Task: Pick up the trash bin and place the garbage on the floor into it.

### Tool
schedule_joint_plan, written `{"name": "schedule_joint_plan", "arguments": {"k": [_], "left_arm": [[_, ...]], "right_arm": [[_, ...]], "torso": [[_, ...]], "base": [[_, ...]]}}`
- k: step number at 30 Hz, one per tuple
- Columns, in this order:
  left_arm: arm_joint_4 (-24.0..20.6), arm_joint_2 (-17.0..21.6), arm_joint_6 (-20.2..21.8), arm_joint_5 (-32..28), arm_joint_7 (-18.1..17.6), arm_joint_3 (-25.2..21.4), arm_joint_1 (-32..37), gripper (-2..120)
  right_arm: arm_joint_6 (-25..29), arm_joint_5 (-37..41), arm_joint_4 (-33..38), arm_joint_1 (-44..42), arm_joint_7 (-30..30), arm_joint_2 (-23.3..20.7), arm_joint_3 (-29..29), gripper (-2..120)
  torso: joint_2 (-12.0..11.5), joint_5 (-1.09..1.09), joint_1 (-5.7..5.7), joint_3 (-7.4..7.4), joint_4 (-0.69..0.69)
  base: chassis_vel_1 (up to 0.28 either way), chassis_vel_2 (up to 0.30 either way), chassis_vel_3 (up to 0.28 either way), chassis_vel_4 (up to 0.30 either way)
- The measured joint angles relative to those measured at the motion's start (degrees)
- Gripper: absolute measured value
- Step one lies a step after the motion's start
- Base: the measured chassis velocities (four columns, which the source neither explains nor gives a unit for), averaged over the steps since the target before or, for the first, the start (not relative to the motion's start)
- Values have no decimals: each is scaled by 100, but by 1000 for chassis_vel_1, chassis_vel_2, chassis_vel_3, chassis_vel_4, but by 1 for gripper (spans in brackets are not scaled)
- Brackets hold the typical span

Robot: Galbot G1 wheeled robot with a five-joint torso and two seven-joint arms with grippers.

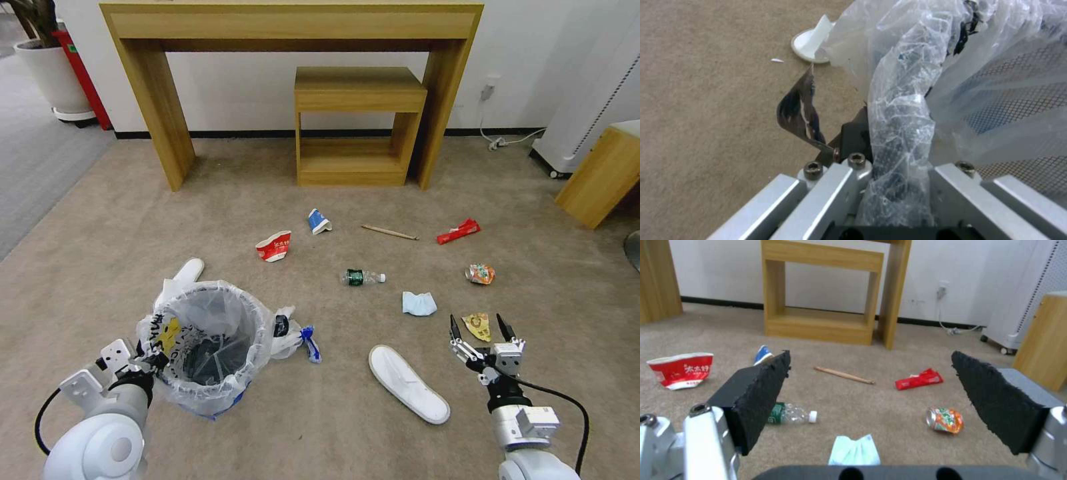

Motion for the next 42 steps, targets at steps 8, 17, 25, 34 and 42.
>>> {"name": "schedule_joint_plan", "arguments": {"k": [8, 17, 25, 34, 42], "left_arm": [[10, -51, -25, 148, 37, 57, 60, 1], [6, -88, -48, 190, 51, 65, 73, 1], [-34, -186, -80, 336, 100, 98, 111, 1], [36, -238, -103, 431, 122, 153, 83, 1], [114, -244, -111, 466, 126, 211, 44, 1]], "right_arm": [[51, 185, -139, 134, -99, -139, -62, 96], [41, 608, -442, 229, -295, -687, -131, 100], [-296, 1110, -967, 66, -384, -2077, -534, 100], [-69, 1294, -1785, 90, -1201, -2487, -994, 100], [197, 1142, -2392, 306, -1641, -2509, -1342, 100]], "torso": [[0, 0, 0, 0, 0], [0, 2, 0, 0, 0], [0, 1, 0, 0, 0], [0, 1, 0, 0, 0], [0, 0, 0, 0, -1]], "base": [[0, 0, 0, 0], [0, 0, 0, 0], [0, 0, 0, 0], [0, 0, 0, 0], [0, 0, 0, 0]]}}
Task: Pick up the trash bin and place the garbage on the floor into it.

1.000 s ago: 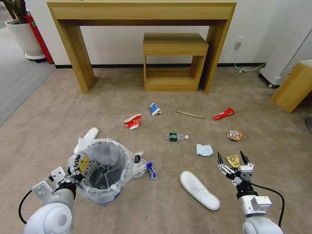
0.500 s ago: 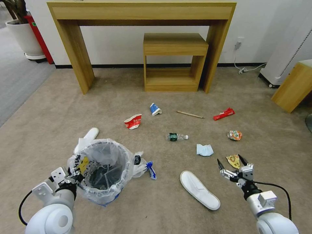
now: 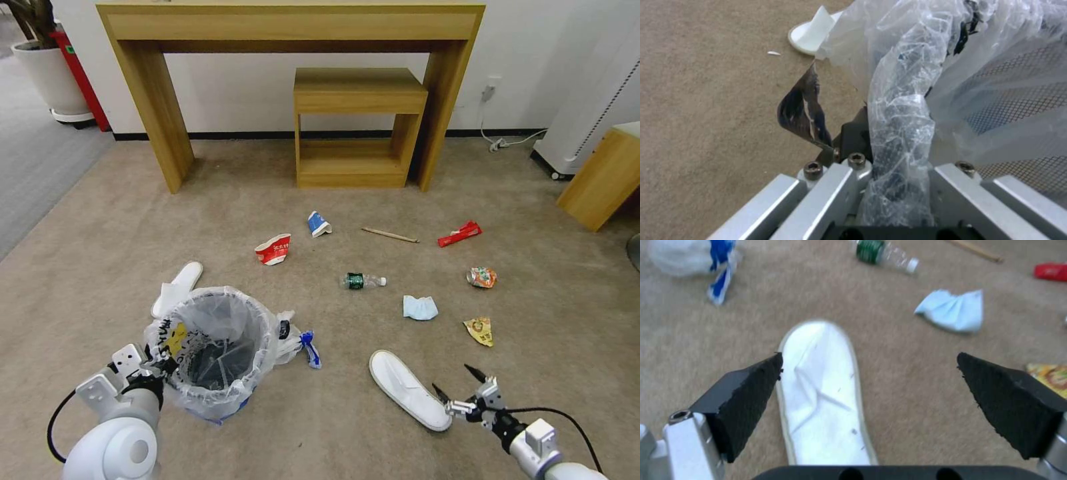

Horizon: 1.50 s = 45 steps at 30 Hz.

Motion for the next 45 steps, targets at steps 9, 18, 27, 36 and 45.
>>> {"name": "schedule_joint_plan", "arguments": {"k": [9, 18, 27, 36, 45], "left_arm": [[-24, -58, -11, 108, 6, -7, 44, 1], [-19, -166, -48, 305, 56, 34, 78, 1], [54, -197, -68, 385, 73, 42, 83, 1], [150, -164, -77, 384, 74, 53, 66, 1], [154, -118, -89, 361, 75, 40, 65, 1]], "right_arm": [[-10, -200, -717, 809, 29, 97, -811, 100], [52, -197, -1372, 1443, 59, 113, -1525, 95], [123, -366, -1862, 1767, 60, 279, -1852, 96], [98, -431, -2041, 2098, 88, 393, -2044, 98], [103, -507, -2336, 2431, 104, 485, -2279, 98]], "torso": [[0, 0, 0, 0, 1], [0, 0, 0, 0, 1], [0, 0, 0, 0, 0], [0, -1, 0, 1, 1], [0, 0, 1, 1, 0]], "base": [[0, 0, 0, 0], [0, 0, 0, 0], [0, 0, 0, 0], [0, 0, 0, 0], [0, 0, 0, 0]]}}
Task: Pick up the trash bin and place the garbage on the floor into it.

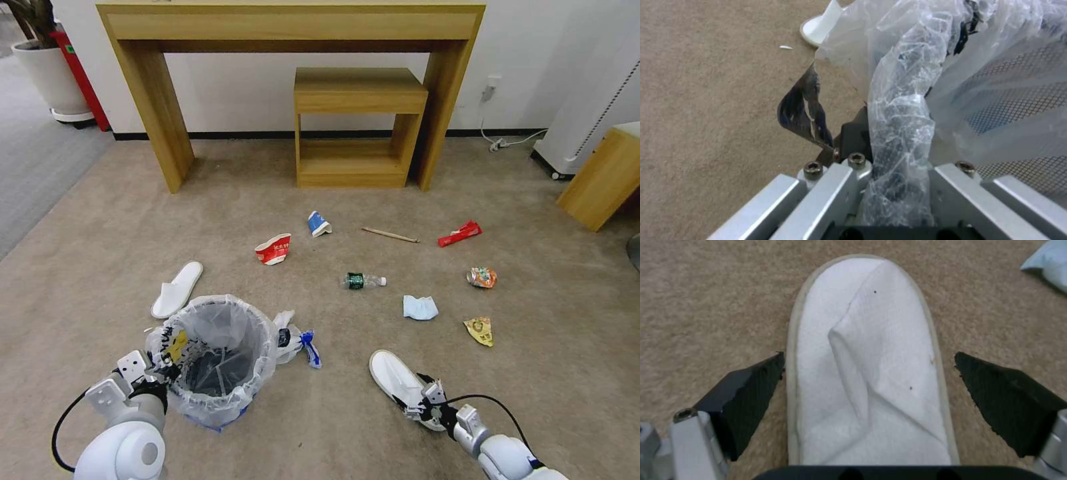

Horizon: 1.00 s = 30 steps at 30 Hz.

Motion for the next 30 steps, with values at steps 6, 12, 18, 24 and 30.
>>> {"name": "schedule_joint_plan", "arguments": {"k": [6, 12, 18, 24, 30], "left_arm": [[0, 8, -11, 0, 0, -5, 17, 1], [0, 18, -23, 6, 1, -28, 41, 1], [57, 48, -42, -1, 1, -66, 8, 1], [157, 11, -81, 49, 1, -4, -25, 1], [143, -7, -98, 79, 6, 17, -19, 1]], "right_arm": [[12, -26, -197, 166, 0, 72, -139, 92], [155, -207, -705, 488, -11, 373, -365, 70], [305, -300, -924, 581, -17, 559, -429, 50], [312, -293, -796, 519, -11, 440, -366, 27], [300, -280, -696, 424, 36, 340, -268, 16]], "torso": [[0, 0, 0, 0, 0], [0, 0, 0, -1, 0], [0, 0, 0, -1, 0], [0, 3, 0, -1, 2], [0, 1, 0, -1, 1]], "base": [[0, 0, 0, 0], [0, 0, 0, 0], [0, 0, 0, 0], [0, 0, 0, 0], [0, 0, 0, 0]]}}
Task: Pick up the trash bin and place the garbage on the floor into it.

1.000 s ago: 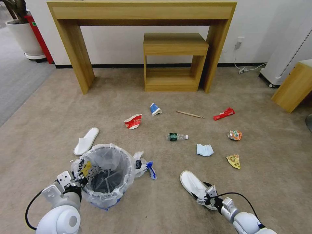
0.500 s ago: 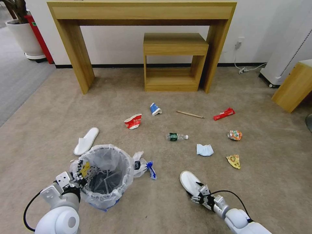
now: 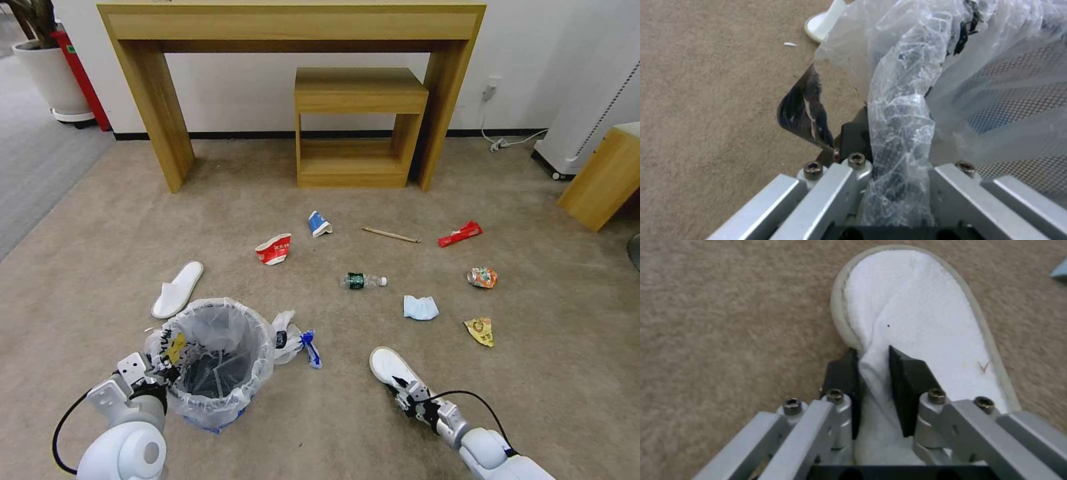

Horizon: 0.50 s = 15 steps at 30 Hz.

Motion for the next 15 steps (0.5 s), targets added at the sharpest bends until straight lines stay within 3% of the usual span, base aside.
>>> {"name": "schedule_joint_plan", "arguments": {"k": [7, 15], "left_arm": [[-39, -52, -18, 94, 16, 31, 32, 1], [-25, -108, -38, 160, 46, 62, 31, 1]], "right_arm": [[6, 58, 221, -157, 8, -139, 111, 3], [-54, 408, 867, -408, 11, -404, 303, 0]], "torso": [[0, -1, 0, 0, -1], [0, -1, 0, 0, -1]], "base": [[0, 0, 0, 0], [0, 0, 0, 0]]}}
